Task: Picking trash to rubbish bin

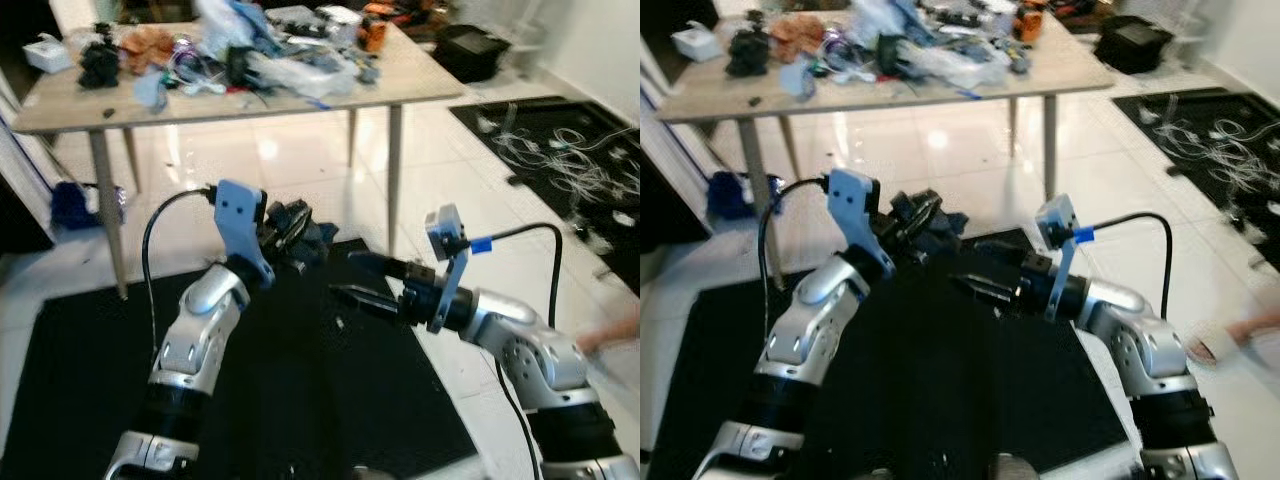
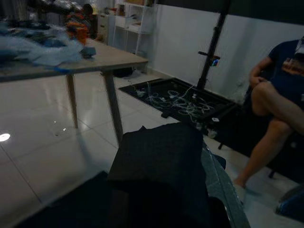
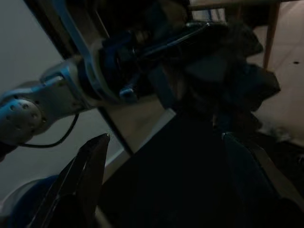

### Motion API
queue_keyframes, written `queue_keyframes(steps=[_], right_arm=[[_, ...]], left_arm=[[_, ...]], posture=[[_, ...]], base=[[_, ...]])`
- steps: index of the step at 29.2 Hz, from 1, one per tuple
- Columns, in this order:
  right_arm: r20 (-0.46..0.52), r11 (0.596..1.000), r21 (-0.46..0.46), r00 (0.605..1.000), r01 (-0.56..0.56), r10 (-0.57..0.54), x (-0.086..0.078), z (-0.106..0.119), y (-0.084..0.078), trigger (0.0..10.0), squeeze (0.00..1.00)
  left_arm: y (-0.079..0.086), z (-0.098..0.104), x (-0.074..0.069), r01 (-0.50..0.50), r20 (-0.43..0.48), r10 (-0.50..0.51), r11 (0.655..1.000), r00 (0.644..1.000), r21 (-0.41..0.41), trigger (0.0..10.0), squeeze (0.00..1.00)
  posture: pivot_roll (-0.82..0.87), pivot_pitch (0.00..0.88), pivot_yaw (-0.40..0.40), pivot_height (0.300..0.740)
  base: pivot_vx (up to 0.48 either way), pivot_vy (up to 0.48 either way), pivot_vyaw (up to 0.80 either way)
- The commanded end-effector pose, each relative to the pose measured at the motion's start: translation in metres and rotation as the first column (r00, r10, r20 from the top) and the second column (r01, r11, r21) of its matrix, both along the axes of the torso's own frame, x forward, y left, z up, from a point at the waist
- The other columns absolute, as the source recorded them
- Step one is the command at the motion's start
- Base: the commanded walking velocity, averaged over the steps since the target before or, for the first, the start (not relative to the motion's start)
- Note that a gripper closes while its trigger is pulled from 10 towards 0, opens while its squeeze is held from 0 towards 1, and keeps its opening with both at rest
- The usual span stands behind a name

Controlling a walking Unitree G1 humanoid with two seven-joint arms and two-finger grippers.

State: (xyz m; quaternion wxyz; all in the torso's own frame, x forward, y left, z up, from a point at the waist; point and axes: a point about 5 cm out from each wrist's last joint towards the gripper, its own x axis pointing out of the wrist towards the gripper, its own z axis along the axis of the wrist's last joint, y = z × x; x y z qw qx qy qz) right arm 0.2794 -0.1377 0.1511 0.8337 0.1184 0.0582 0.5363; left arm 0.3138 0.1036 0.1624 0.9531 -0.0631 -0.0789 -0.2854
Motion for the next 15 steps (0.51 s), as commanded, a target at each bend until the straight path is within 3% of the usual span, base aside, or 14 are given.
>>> queue_keyframes(steps=[1, 13, 15], right_arm=[[0.006, 1.0, -0.007, 1.0, 0.002, -0.002, 0.0, 0.0001, -0.0002, 10.0, 0.0], [-0.006, 1.0, -0.01, 1.0, 0.007, -0.008, 0.0006, -0.0022, 0.0, 10.0, 0.0], [-0.01, 1.0, -0.017, 1.0, 0.004, -0.004, 0.0001, -0.0028, 0.0003, 10.0, 0.0]], left_arm=[[0.001, -0.0051, -0.0008, -0.004, -0.01, 0.004, 1.0, 1.0, 0.016, 10.0, 0.0], [0.0009, -0.006, -0.0011, 0.003, -0.01, -0.003, 1.0, 1.0, 0.01, 10.0, 0.0], [0.0001, -0.0067, -0.0033, 0.029, -0.008, -0.029, 1.0, 1.0, 0.006, 10.0, 0.0]], posture=[[-0.06, 0.0, -0.044, 0.74], [-0.06, 0.0, -0.044, 0.74], [-0.05, 0.0, -0.045, 0.74]], base=[[-0.394, 0.0, 0.0], [-0.388, 0.0, 0.0], [0.0, 0.0, -0.77]])
